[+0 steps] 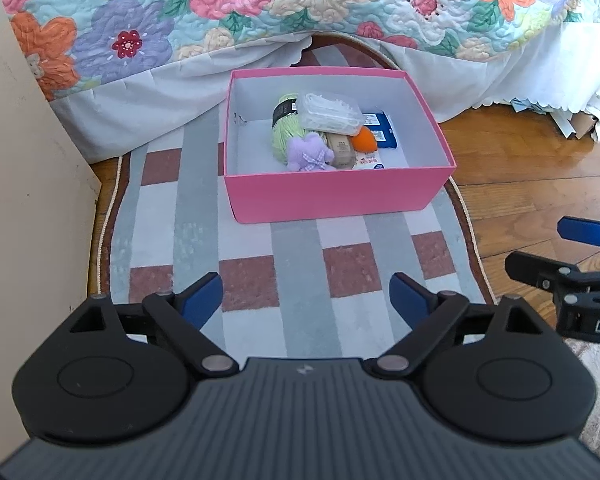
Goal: Organize objects
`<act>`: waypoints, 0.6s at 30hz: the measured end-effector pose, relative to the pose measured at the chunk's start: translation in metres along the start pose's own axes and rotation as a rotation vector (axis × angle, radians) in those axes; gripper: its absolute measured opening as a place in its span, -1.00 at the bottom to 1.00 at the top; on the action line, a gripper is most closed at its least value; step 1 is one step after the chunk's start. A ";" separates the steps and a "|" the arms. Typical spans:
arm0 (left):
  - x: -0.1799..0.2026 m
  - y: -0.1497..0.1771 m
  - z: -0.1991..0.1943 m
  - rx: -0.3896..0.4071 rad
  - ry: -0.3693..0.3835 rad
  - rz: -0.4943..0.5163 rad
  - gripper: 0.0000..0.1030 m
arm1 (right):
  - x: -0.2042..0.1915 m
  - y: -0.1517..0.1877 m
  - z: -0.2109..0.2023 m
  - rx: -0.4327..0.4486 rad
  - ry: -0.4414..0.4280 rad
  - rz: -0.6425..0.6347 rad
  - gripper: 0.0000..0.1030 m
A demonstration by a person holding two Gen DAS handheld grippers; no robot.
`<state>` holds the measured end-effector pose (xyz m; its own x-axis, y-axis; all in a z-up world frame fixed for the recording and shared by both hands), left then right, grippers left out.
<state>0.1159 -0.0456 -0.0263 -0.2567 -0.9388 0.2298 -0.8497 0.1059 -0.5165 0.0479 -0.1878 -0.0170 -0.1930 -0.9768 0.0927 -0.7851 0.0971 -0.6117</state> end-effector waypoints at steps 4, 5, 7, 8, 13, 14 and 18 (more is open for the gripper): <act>0.000 0.003 -0.004 0.004 -0.006 -0.006 0.78 | -0.003 0.003 -0.003 -0.005 -0.003 0.000 0.59; 0.000 0.004 -0.004 0.003 -0.004 -0.011 0.79 | -0.003 0.003 -0.004 -0.006 0.000 -0.001 0.59; -0.001 0.005 -0.006 0.005 -0.008 -0.019 0.81 | -0.004 0.005 -0.004 -0.011 0.005 -0.001 0.61; -0.001 0.006 -0.006 0.006 -0.012 -0.020 0.84 | -0.004 0.005 -0.004 -0.014 0.007 -0.003 0.68; -0.001 0.008 -0.006 0.005 -0.028 -0.011 0.99 | -0.003 0.007 -0.001 -0.027 0.032 -0.007 0.76; -0.001 0.009 -0.006 0.002 -0.033 -0.016 1.00 | -0.003 0.007 0.001 -0.032 0.038 -0.007 0.76; -0.005 0.013 -0.001 -0.034 -0.038 -0.058 1.00 | -0.002 0.009 0.006 -0.057 0.042 0.008 0.77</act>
<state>0.1059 -0.0393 -0.0329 -0.1898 -0.9553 0.2264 -0.8778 0.0618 -0.4750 0.0451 -0.1860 -0.0276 -0.2228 -0.9672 0.1221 -0.8154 0.1163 -0.5671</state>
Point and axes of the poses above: each gripper's, at about its wrist camera, not at the fingertips, and z roughly the way its jaws point, x to its right, y to its underside, the point moved 7 cm from there along z, roughly the way its jaws point, and after that the axes turned 12 degrees about y, right-handed, at the moved point
